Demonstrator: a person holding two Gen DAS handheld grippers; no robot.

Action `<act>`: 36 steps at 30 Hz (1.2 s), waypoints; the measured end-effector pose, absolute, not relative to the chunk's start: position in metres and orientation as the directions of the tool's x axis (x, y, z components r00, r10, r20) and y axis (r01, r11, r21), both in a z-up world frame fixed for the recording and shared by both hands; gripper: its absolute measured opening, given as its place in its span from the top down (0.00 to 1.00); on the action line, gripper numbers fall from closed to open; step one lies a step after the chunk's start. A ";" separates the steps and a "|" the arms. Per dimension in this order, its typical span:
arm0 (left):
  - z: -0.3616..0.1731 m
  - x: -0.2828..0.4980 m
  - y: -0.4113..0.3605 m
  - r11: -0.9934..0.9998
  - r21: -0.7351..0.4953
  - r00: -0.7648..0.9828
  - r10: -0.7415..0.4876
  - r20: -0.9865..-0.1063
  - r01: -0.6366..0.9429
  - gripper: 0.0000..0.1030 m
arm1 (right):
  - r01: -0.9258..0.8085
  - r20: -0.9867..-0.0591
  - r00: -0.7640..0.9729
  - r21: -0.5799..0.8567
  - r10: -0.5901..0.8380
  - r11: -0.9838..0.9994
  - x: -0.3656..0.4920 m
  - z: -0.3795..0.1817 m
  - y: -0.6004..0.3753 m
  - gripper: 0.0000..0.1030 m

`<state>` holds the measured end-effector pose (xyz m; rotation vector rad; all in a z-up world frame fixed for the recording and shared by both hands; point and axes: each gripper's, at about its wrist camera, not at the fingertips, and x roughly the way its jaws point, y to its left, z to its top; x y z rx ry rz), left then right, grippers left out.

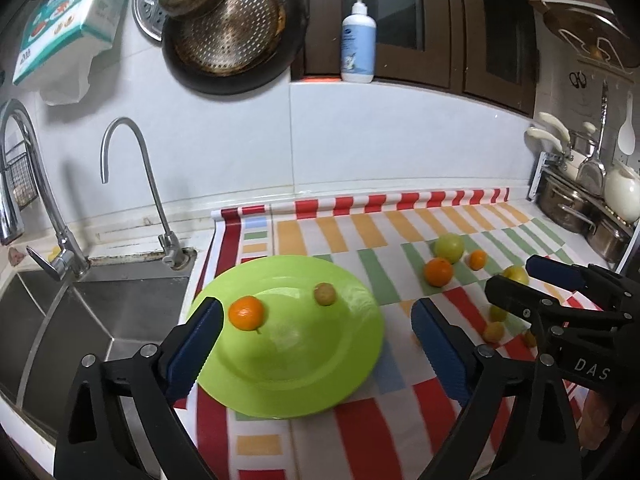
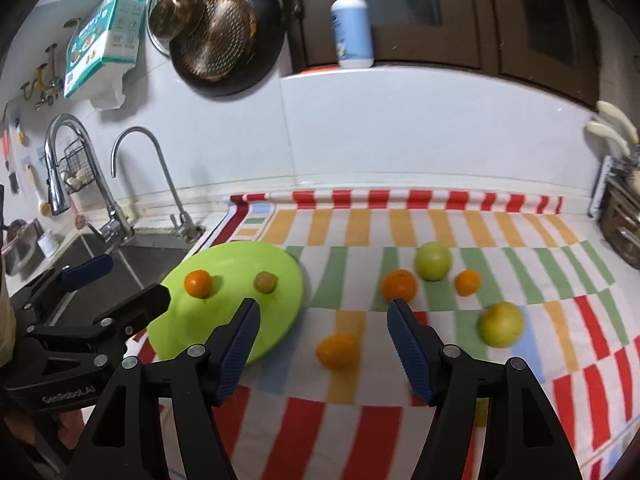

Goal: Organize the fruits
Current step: 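Lower both fruits onto the green plate and open both grippers, then move both open grippers back toward the remaining fruits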

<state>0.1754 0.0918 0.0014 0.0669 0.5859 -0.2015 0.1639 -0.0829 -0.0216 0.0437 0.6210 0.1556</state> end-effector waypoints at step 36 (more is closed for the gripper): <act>-0.058 0.194 -0.007 0.922 0.071 0.725 -0.249 -0.642 0.380 0.16 | 0.127 -0.682 0.730 0.079 -0.039 0.989 0.140 -0.083 -0.186 0.35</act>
